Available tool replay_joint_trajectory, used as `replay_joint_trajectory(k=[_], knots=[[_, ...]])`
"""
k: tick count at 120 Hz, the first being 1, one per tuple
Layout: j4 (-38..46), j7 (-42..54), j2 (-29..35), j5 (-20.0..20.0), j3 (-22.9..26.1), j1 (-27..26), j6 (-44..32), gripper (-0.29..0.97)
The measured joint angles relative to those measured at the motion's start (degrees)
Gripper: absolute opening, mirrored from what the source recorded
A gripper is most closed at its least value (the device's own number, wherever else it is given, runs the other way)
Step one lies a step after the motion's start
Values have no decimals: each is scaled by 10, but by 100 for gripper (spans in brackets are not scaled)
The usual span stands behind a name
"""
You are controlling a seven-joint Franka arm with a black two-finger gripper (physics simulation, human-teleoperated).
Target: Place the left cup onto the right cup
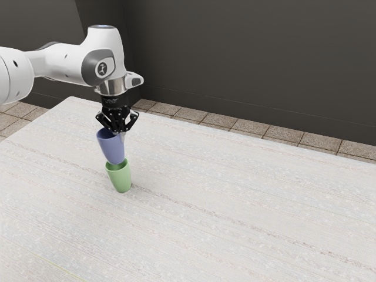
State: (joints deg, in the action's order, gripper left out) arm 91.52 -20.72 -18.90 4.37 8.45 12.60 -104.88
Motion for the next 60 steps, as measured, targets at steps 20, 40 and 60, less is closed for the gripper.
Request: replay_joint_trajectory(k=[20, 40, 60], knots=[[0, 0, -3, -3, 0, 1, 0, -11], [1, -1, -3, -13, 0, 2, 0, -11], [1, -1, -2, -16, 0, 3, 0, -11]])
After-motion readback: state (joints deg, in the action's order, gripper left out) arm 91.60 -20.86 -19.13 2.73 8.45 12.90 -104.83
